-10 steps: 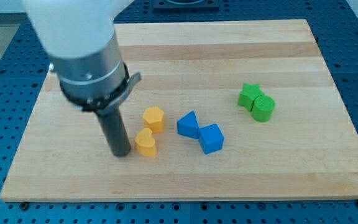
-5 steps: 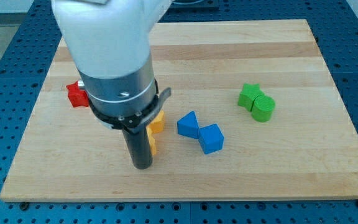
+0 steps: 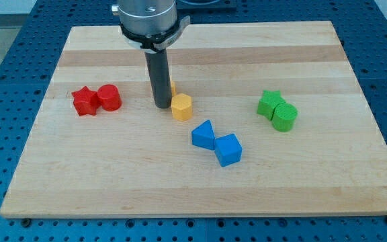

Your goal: Move the yellow blocks close to each other at the center

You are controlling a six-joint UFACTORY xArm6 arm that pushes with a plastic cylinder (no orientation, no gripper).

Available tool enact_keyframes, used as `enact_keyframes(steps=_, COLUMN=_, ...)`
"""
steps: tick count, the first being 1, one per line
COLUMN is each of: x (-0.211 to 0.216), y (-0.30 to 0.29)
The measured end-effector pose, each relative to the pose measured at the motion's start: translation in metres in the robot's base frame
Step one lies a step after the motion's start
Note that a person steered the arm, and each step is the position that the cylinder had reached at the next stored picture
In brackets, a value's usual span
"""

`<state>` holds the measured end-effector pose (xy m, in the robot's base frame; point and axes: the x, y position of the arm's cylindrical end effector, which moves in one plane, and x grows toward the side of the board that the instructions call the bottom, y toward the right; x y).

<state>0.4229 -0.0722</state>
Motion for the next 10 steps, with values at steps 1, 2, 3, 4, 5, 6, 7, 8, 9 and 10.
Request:
enact_keyframes(steps=1, x=0.016, y=-0.005)
enact_keyframes(steps=2, x=0.019, y=0.034)
enact_keyframes(steps=3, x=-0.027, y=0.065)
enact_keyframes(steps=4, x=-0.037, y=0.068)
enact_keyframes(steps=5, x=-0.019, y=0.044)
enact_keyframes(steps=6, x=0.010, y=0.011)
enact_keyframes(steps=7, x=0.030, y=-0.014)
enact_keyframes(steps=8, x=0.014, y=-0.033)
enact_keyframes(steps=9, x=-0.010, y=-0.043)
enact_keyframes(steps=10, x=-0.030, y=-0.044)
